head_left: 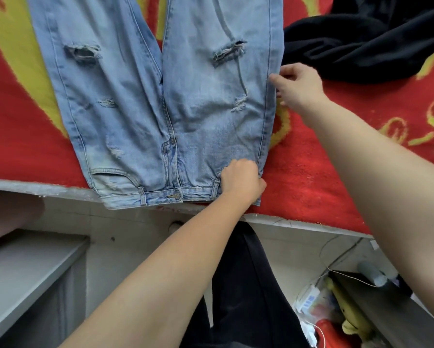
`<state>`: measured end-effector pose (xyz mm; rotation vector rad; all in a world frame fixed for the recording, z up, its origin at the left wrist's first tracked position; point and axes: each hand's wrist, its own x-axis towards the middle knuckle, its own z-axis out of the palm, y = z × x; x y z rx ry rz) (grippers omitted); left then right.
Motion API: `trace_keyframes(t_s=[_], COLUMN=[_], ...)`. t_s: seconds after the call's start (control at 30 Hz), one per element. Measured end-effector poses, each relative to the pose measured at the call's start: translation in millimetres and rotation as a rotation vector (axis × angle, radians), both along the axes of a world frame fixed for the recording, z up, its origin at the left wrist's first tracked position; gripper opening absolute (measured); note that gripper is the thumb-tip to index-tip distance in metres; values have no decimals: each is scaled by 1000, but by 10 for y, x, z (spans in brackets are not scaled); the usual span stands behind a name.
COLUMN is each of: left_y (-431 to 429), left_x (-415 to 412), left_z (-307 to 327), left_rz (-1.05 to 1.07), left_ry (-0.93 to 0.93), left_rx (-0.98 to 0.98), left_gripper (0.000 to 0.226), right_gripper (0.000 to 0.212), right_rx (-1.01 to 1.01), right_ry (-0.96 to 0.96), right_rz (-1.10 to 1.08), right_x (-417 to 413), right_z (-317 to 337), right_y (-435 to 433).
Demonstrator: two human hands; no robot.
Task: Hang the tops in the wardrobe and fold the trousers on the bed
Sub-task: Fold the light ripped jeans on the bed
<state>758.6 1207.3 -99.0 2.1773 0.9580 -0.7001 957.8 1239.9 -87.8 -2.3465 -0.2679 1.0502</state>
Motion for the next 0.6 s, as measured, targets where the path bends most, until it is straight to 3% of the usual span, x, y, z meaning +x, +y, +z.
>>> trace_keyframes(t_s=[0.13,0.33,0.43,0.6], left_y=[169,895,1318,1950], left_x=[-225,-784,-1256,-2257], left_z=[74,299,429,441], left_rz=[262,445,477,626], left_ry=[-16,-63,-46,-29], left_rx=[-334,-777,-802,-629], left_gripper=[10,16,18,18], right_gripper=[23,35,35,28], right_rx=[31,246,336,346], right_ry=[-1,-15,23,24], right_rz=[-22,-1,148,288], right_x=[-32,-475,-985,-1908], right_z=[96,520,644,598], right_y=[91,702,1220,2004])
